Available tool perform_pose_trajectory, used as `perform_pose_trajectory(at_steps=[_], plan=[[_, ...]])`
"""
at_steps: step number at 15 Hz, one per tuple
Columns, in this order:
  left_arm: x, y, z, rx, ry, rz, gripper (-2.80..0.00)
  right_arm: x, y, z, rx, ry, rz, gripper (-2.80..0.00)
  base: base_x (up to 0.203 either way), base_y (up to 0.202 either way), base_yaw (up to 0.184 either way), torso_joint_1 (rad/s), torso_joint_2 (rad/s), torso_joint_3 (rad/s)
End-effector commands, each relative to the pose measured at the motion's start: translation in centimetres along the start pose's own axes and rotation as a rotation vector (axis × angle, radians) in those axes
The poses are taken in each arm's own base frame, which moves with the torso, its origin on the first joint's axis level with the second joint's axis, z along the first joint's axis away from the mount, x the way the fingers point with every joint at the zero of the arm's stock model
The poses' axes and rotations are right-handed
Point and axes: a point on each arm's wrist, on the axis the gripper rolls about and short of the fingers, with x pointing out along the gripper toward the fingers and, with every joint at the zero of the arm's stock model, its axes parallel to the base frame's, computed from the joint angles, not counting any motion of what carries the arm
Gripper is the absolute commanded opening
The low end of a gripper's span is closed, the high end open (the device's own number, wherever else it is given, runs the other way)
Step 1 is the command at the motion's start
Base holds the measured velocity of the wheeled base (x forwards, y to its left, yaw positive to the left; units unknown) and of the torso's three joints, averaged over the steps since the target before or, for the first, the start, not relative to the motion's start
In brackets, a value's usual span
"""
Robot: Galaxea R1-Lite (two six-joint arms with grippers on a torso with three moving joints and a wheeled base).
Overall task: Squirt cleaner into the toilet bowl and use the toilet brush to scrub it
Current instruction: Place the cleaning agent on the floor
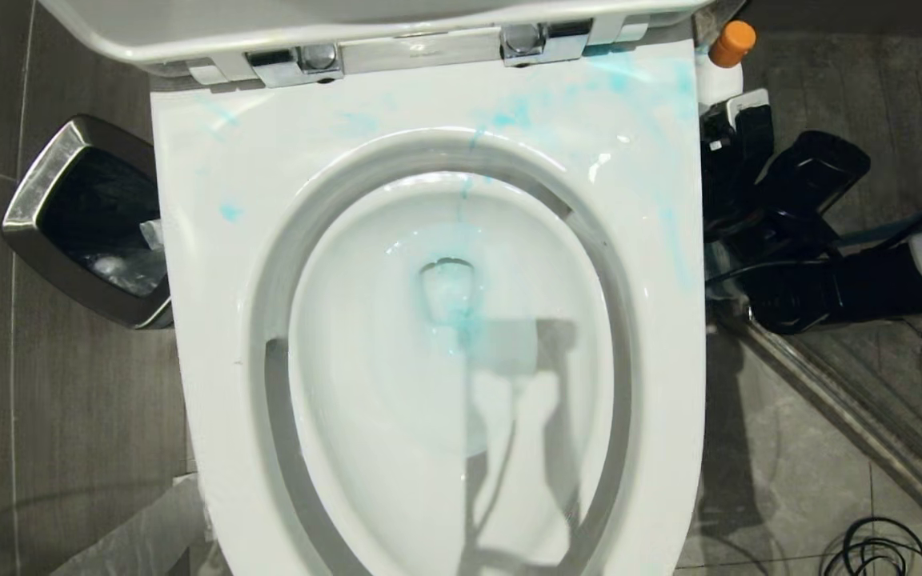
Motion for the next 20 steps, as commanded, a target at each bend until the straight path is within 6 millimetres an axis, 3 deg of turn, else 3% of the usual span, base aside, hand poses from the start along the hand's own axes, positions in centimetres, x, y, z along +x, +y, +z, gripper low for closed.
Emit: perform_pose_trajectory(at_steps=[1, 6, 11, 20], plan=[[0.0, 0.0, 0.0, 0.000, 0.000, 0.001, -2.80, 0.1, 0.0, 0.0, -0.002, -0.011, -0.001, -2.80, 0.000, 0.000, 0.000, 0.002, 0.00, -0.204], [0.1, 0.0, 0.0, -0.013, -0.006, 0.004, -2.80, 1.9, -0.3, 1.1, -0.006, -0.057, -0.010, -2.80, 0.000, 0.000, 0.000, 0.003, 0.00, -0.156], [0.1, 0.0, 0.0, -0.023, -0.006, 0.005, -2.80, 1.9, -0.2, 0.8, -0.006, -0.043, 0.005, -2.80, 0.000, 0.000, 0.000, 0.001, 0.00, -0.007], [0.1, 0.0, 0.0, -0.023, -0.006, 0.006, -2.80, 1.6, 0.8, -2.7, -0.010, 0.017, 0.013, -2.80, 0.000, 0.000, 0.000, 0.000, 0.00, 0.000]])
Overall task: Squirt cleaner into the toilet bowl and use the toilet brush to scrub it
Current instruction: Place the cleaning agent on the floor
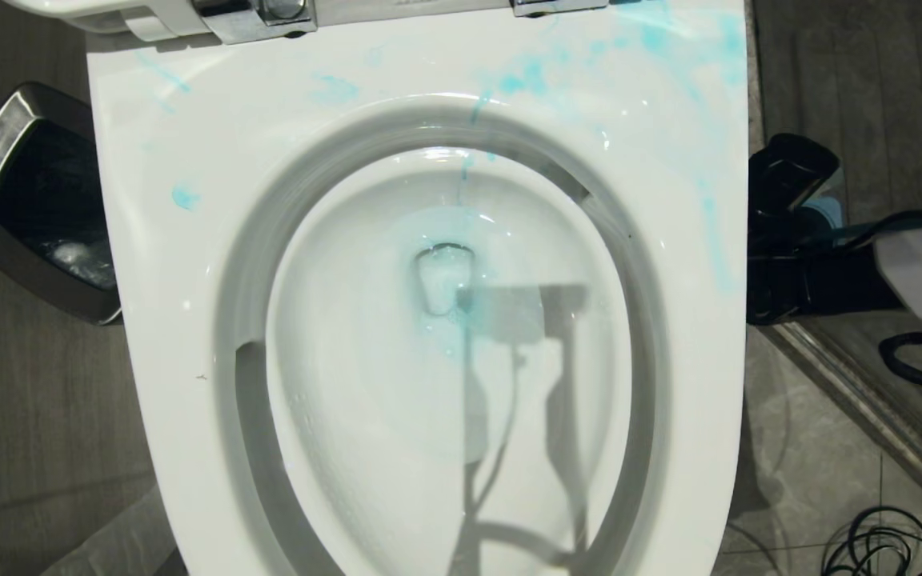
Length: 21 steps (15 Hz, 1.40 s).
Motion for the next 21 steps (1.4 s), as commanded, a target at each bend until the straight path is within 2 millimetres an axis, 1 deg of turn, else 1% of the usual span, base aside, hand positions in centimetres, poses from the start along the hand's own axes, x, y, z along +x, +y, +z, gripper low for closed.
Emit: perform_pose_trajectory(at_steps=[1, 5, 6, 9, 10, 13, 17, 19, 21], plan=[[0.0, 0.0, 0.0, 0.000, 0.002, 0.001, -2.80, -0.2, 0.3, -1.1, 0.001, 0.014, 0.006, -2.80, 0.000, 0.000, 0.000, 0.000, 0.00, 0.000], [0.0, 0.0, 0.0, 0.000, 0.002, -0.001, -2.80, 0.0, 0.6, -1.9, 0.001, 0.018, 0.011, -2.80, 0.000, 0.000, 0.000, 0.000, 0.00, 0.000], [0.0, 0.0, 0.0, 0.000, 0.002, 0.000, -2.80, 0.0, 1.0, -1.9, 0.005, 0.017, 0.017, -2.80, 0.000, 0.000, 0.000, 0.000, 0.00, 0.000], [0.0, 0.0, 0.0, 0.000, 0.002, -0.001, -2.80, -0.1, 1.2, -2.0, 0.008, 0.023, 0.019, -2.80, 0.000, 0.000, 0.000, 0.000, 0.00, 0.000], [0.0, 0.0, 0.0, 0.000, 0.002, -0.001, -2.80, -0.1, 1.3, -1.9, 0.010, 0.023, 0.019, 0.00, 0.000, 0.000, 0.000, 0.000, 0.00, 0.000], [0.0, 0.0, 0.0, 0.000, 0.002, -0.001, -2.80, -0.5, 1.2, -1.6, 0.009, 0.037, 0.022, 0.00, 0.000, 0.000, 0.000, 0.000, 0.00, 0.000], [0.0, 0.0, 0.0, 0.000, 0.002, -0.001, -2.80, -2.1, 1.4, -1.8, 0.012, 0.101, 0.038, 0.00, 0.000, 0.000, 0.000, 0.000, 0.00, 0.000], [0.0, 0.0, 0.0, 0.000, 0.002, -0.001, -2.80, -3.2, 1.4, -1.4, 0.014, 0.132, 0.046, 0.00, 0.000, 0.000, 0.000, 0.000, 0.00, 0.000], [0.0, 0.0, 0.0, 0.000, 0.002, -0.001, -2.80, -4.9, 1.3, -0.5, 0.015, 0.174, 0.056, 0.00, 0.000, 0.000, 0.000, 0.000, 0.00, 0.000]])
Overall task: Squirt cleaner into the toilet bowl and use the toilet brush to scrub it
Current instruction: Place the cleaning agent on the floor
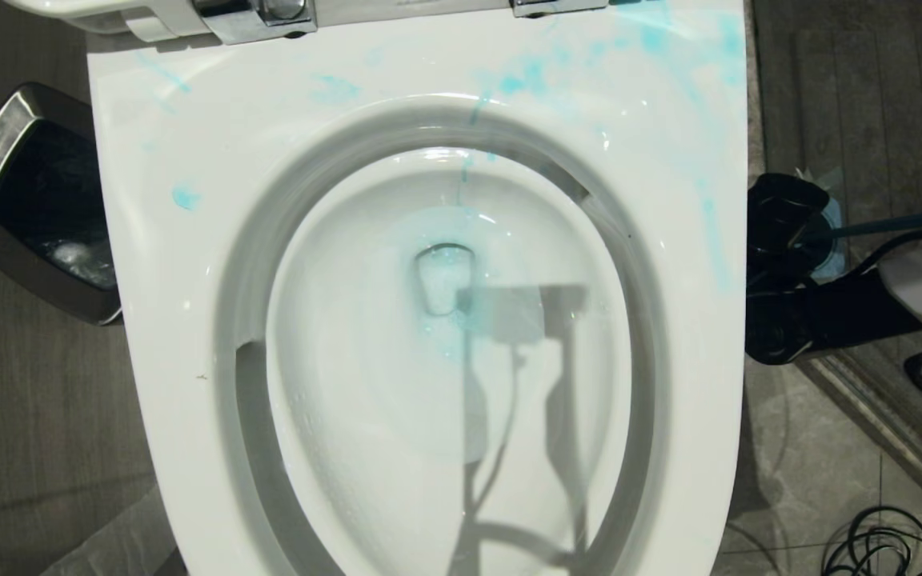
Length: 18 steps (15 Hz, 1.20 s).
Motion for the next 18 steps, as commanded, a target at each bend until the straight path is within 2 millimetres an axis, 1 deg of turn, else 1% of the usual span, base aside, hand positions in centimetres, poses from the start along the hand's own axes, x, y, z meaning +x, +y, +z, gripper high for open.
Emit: perform_pose_trajectory(at_steps=[1, 4, 5, 7, 8, 9, 12, 13, 14, 16, 17, 18], plan=[[0.0, 0.0, 0.0, 0.000, 0.002, -0.001, -2.80, -2.8, -0.3, 2.2, -0.007, 0.022, 0.004, 0.00, 0.000, 0.000, 0.000, 0.000, 0.00, 0.000], [0.0, 0.0, 0.0, 0.000, 0.002, 0.001, -2.80, -6.9, -0.7, 4.7, -0.036, 0.094, -0.023, 0.00, 0.000, 0.000, 0.000, 0.000, 0.00, 0.000], [0.0, 0.0, 0.0, 0.000, 0.002, -0.001, -2.80, -7.9, -0.8, 5.3, -0.043, 0.119, -0.059, -2.80, 0.000, 0.000, 0.000, 0.000, 0.00, 0.000], [0.0, 0.0, 0.0, 0.000, 0.002, 0.001, -2.80, -9.1, -0.3, 5.8, -0.050, 0.170, -0.156, -2.80, 0.000, 0.000, 0.000, 0.000, 0.00, 0.000], [0.0, 0.0, 0.0, 0.000, 0.002, -0.001, -2.80, -9.9, 0.2, 5.9, -0.050, 0.192, -0.176, -2.80, 0.000, 0.000, 0.000, 0.000, 0.00, 0.000], [0.0, 0.0, 0.0, 0.000, 0.002, 0.001, -2.80, -10.9, 0.8, 6.4, -0.051, 0.216, -0.217, -2.80, 0.000, 0.000, 0.000, 0.000, 0.00, 0.000], [0.0, 0.0, 0.0, 0.000, 0.002, 0.001, -2.80, -12.6, 2.3, 7.2, -0.061, 0.293, -0.428, -2.80, 0.000, 0.000, 0.000, 0.000, 0.00, 0.000], [0.0, 0.0, 0.0, 0.000, 0.002, 0.000, -2.80, -13.3, 2.4, 7.3, -0.061, 0.306, -0.438, -2.80, 0.000, 0.000, 0.000, 0.000, 0.00, 0.000], [0.0, 0.0, 0.0, 0.000, 0.002, -0.001, -2.80, -13.9, 2.5, 6.8, -0.061, 0.321, -0.419, -2.80, 0.000, 0.000, 0.000, 0.000, 0.00, 0.000], [0.0, 0.0, 0.0, 0.000, 0.002, 0.001, -2.80, -15.4, 2.7, 5.3, -0.056, 0.376, -0.396, -2.80, 0.000, 0.000, 0.000, 0.000, 0.00, 0.000], [0.0, 0.0, 0.0, 0.000, 0.002, -0.001, -2.80, -16.2, 2.7, 5.1, -0.038, 0.384, -0.384, -2.80, 0.000, 0.000, 0.000, 0.000, 0.00, 0.000], [0.0, 0.0, 0.0, 0.000, 0.002, 0.000, -2.80, -16.9, 2.7, 5.0, -0.017, 0.378, -0.335, -2.80, 0.000, 0.000, 0.000, 0.000, 0.00, 0.000]])
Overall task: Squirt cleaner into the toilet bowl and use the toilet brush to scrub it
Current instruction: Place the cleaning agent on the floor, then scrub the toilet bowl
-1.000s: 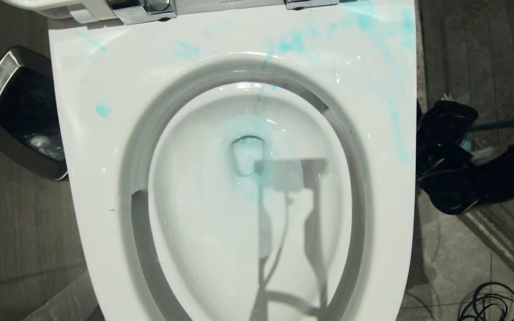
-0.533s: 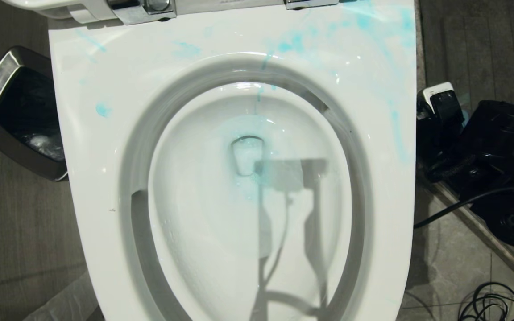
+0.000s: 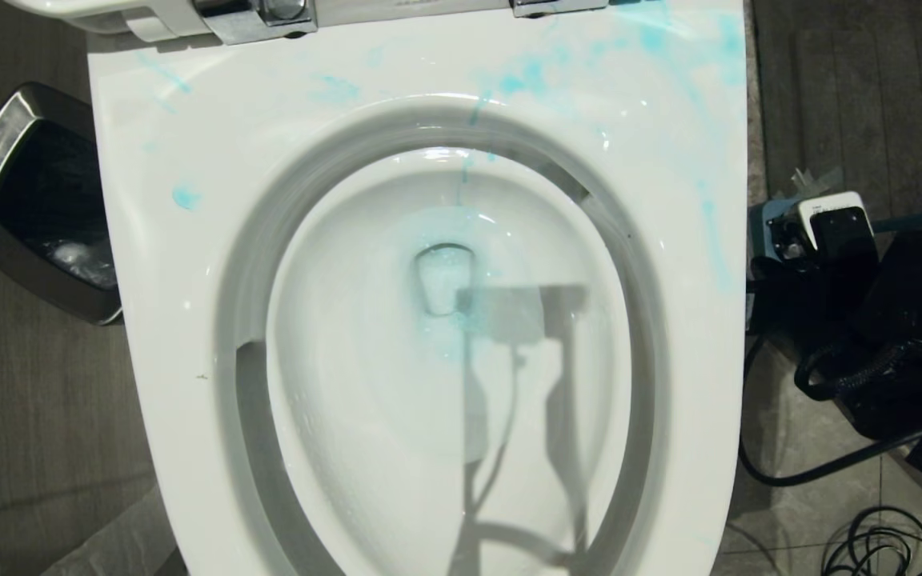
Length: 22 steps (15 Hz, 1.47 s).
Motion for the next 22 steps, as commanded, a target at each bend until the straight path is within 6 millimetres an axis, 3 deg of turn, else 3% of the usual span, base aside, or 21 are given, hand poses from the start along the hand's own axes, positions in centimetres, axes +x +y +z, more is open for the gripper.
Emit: perform_pose_trajectory(at_steps=[1, 4, 6, 7, 10, 13, 17, 22], plan=[[0.0, 0.0, 0.0, 0.000, 0.002, -0.001, -2.80, -1.6, -1.2, -0.4, 0.017, -0.021, 0.095, -2.80, 0.000, 0.000, 0.000, 0.000, 0.00, 0.000], [0.0, 0.0, 0.0, 0.000, 0.002, -0.001, -2.80, -2.3, -3.5, -0.7, 0.029, -0.060, 0.127, -2.80, 0.000, 0.000, 0.000, 0.000, 0.00, 0.000], [0.0, 0.0, 0.0, 0.000, 0.002, -0.001, -2.80, -2.8, -4.0, -1.4, 0.040, -0.113, 0.101, -2.80, 0.000, 0.000, 0.000, 0.000, 0.00, 0.000], [0.0, 0.0, 0.0, 0.000, 0.002, -0.001, -2.80, -3.2, -4.2, -2.3, 0.038, -0.123, 0.087, 0.00, 0.000, 0.000, 0.000, 0.000, 0.00, 0.000], [0.0, 0.0, 0.0, 0.000, 0.002, -0.001, -2.80, -4.1, -4.8, -5.3, 0.020, -0.134, 0.049, 0.00, 0.000, 0.000, 0.000, 0.000, 0.00, 0.000], [0.0, 0.0, 0.0, 0.000, 0.002, 0.000, -2.80, -4.7, -5.7, -6.7, 0.008, -0.087, 0.036, 0.00, 0.000, 0.000, 0.000, 0.000, 0.00, 0.000], [0.0, 0.0, 0.0, 0.000, 0.002, 0.001, -2.80, -3.9, -7.3, -6.5, 0.008, -0.107, 0.000, 0.00, 0.000, 0.000, 0.000, 0.000, 0.00, 0.000], [0.0, 0.0, 0.0, 0.000, 0.002, 0.001, -2.80, -1.3, -9.1, -3.9, 0.005, -0.232, -0.002, 0.00, 0.000, 0.000, 0.000, 0.000, 0.00, 0.000]])
